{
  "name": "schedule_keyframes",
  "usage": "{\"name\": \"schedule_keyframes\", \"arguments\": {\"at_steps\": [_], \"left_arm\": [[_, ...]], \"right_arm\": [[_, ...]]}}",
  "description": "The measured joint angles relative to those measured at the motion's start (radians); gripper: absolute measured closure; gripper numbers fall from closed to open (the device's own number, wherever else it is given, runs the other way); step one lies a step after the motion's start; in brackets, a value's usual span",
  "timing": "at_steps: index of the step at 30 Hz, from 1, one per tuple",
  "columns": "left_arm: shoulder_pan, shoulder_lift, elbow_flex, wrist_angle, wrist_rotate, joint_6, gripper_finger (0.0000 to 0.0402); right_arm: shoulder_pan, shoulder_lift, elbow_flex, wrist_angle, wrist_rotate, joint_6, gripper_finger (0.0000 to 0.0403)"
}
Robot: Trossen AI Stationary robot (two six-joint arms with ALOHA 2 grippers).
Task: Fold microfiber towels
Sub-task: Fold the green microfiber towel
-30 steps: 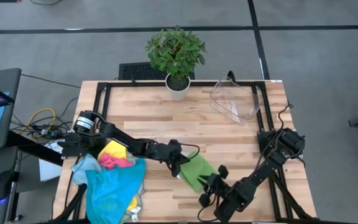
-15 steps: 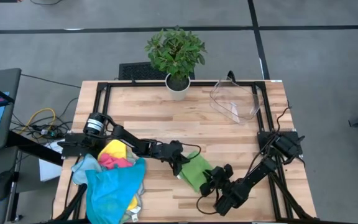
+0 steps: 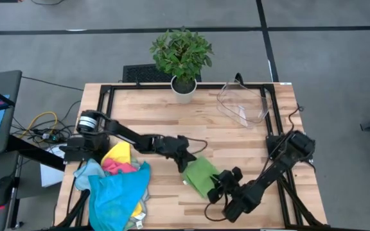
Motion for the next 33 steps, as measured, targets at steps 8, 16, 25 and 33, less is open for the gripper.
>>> {"name": "schedule_keyframes", "arguments": {"at_steps": [8, 16, 25, 33], "left_arm": [[0.053, -0.217, 0.0, -0.033, 0.145, 0.042, 0.0401], [0.052, -0.486, 0.0, -0.03, 0.257, 0.037, 0.0401], [0.031, -0.762, 0.0, -0.146, 0.177, 0.04, 0.0339], [0.031, -0.894, 0.0, -0.173, 0.122, -0.047, 0.0291]], "right_arm": [[-0.013, -0.189, 0.009, -0.048, 0.009, -0.211, 0.0306], [-0.047, -0.247, 0.009, -0.059, -0.271, -0.079, 0.0306], [-0.176, -0.219, 0.016, -0.048, -0.505, -0.384, 0.038], [-0.262, -0.224, -0.03, -0.06, -0.585, -0.61, 0.0393]]}}
